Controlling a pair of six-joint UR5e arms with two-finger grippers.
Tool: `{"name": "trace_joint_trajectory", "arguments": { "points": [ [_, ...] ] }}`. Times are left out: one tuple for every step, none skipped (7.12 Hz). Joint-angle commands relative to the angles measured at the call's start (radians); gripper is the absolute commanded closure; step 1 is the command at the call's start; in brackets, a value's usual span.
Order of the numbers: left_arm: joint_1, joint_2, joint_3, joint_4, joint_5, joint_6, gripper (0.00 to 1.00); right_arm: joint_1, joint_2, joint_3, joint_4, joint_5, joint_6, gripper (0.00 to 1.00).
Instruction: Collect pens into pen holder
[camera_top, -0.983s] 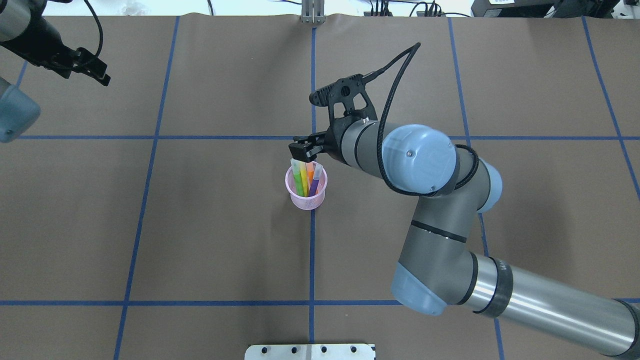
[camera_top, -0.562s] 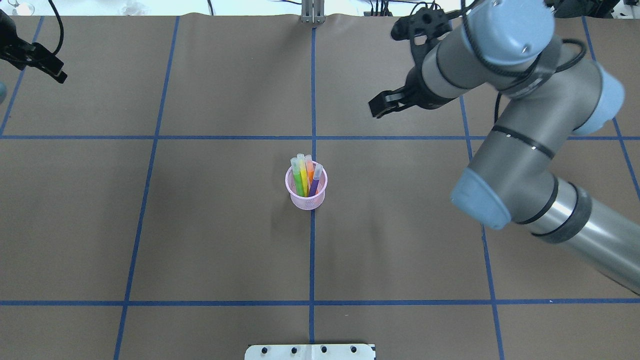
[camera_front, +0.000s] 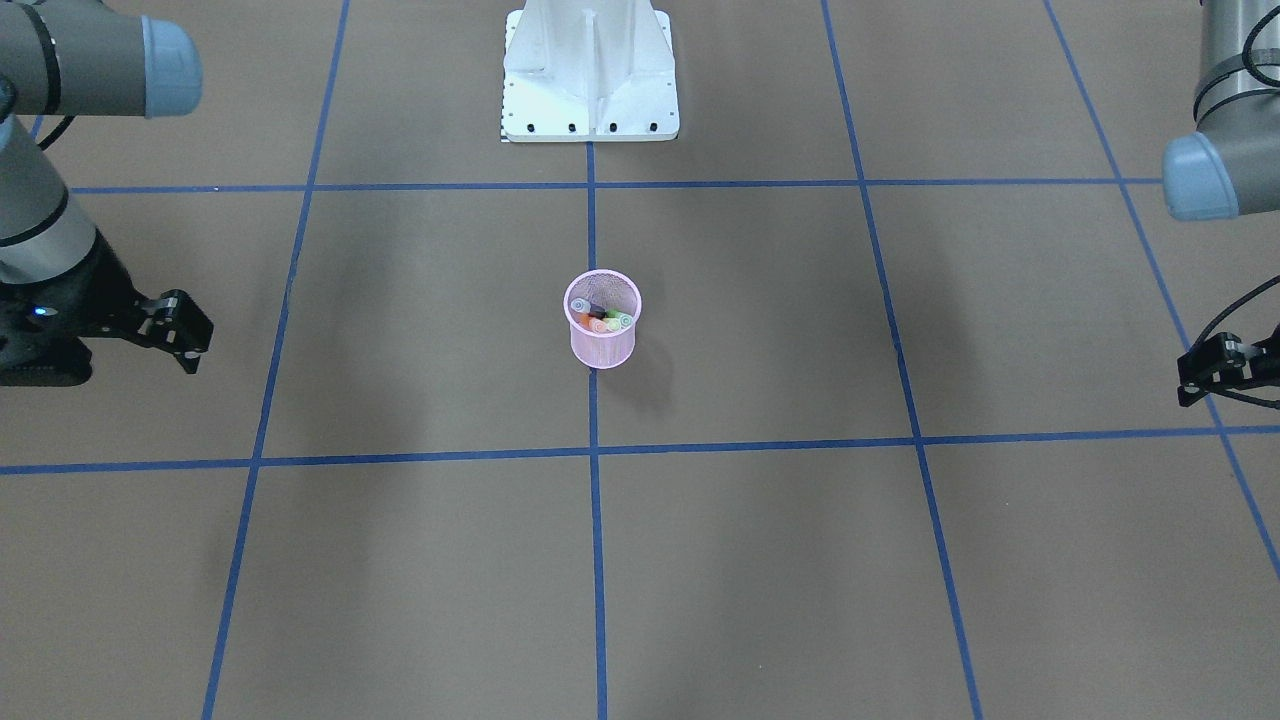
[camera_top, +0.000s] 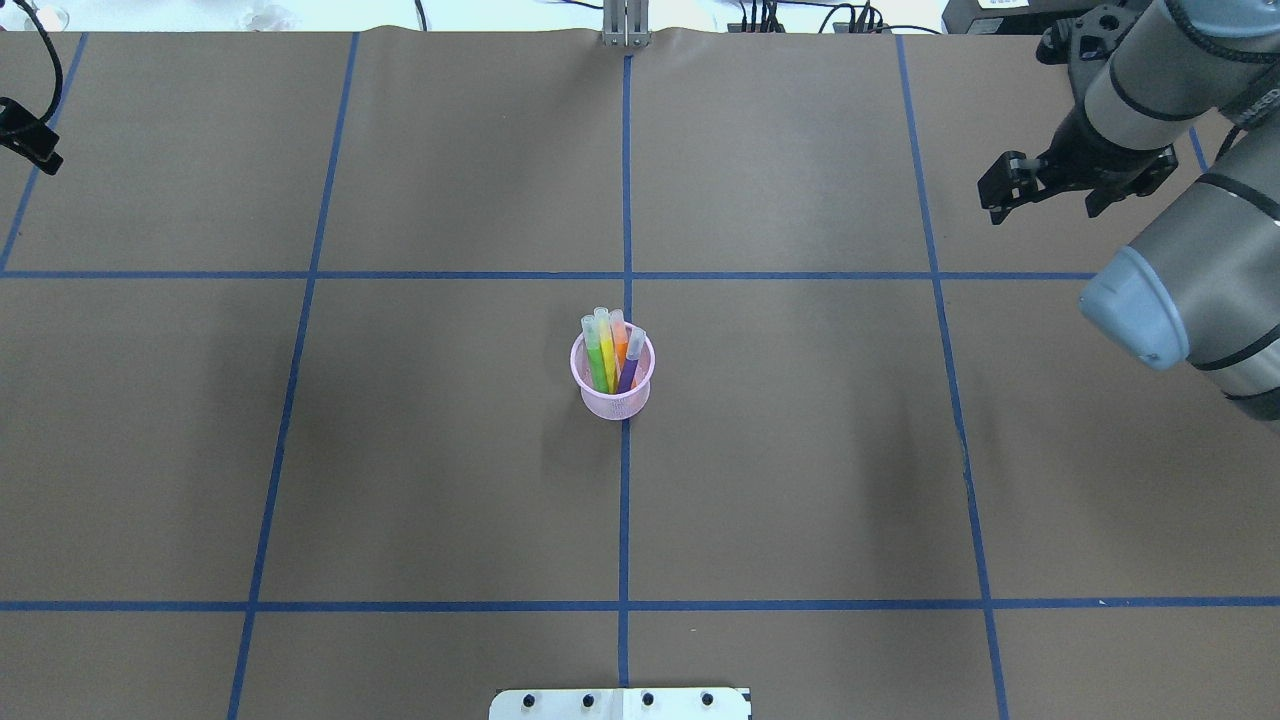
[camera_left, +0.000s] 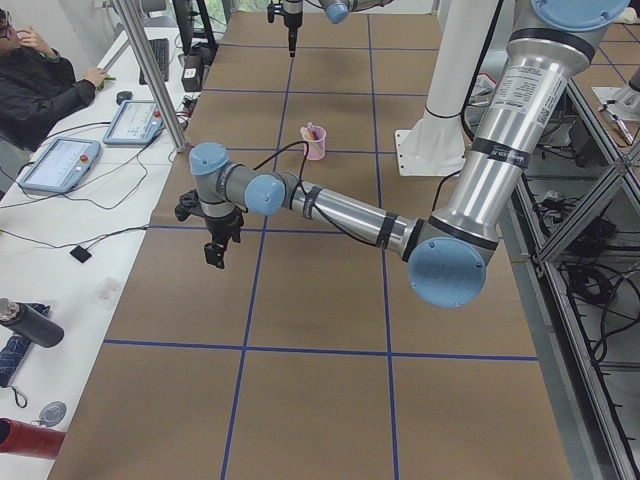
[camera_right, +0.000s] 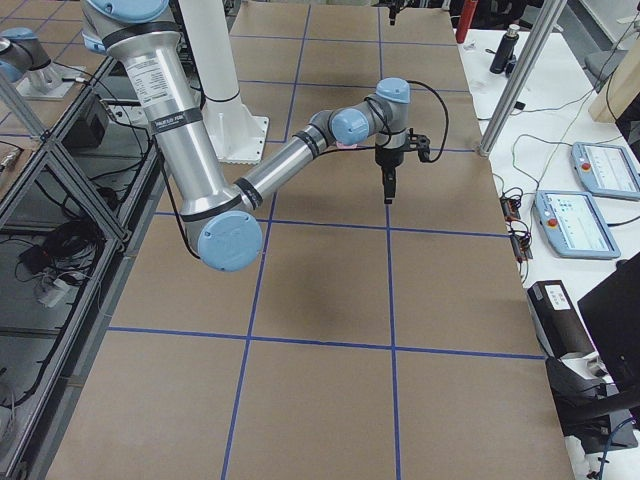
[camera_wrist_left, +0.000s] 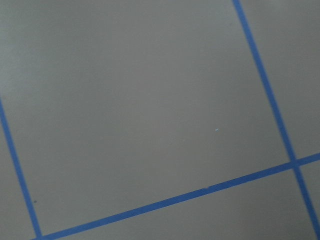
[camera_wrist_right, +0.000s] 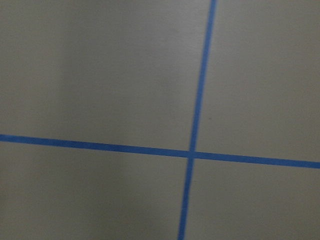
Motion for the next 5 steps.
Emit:
{"name": "trace_joint_trajectory", "arguments": {
  "points": [
    [0.001,0.044,0.047,-0.051,0.019,-0.007,0.00,0.053,-0.152,-0.015,0.061,-0.022,-0.012,0.01],
    [-0.003,0.049,0.066,-0.048,0.020,-0.005,0.00,0.062,-0.189,-0.018,0.101,-0.013,-0.009,0.01],
    [-0.054,0.054,0.082,-0.044,0.017,-0.001,0.00,0.092,-0.205,-0.022,0.100,0.020,-0.009,0.01],
    [-0.077,0.055,0.082,-0.036,0.011,-0.001,0.00,0.179,-0.211,-0.062,0.102,0.150,-0.031,0.01],
    [-0.107,0.060,0.082,-0.016,0.011,0.004,0.00,0.286,-0.213,-0.134,0.102,0.277,-0.197,0.01]
  ]
}}
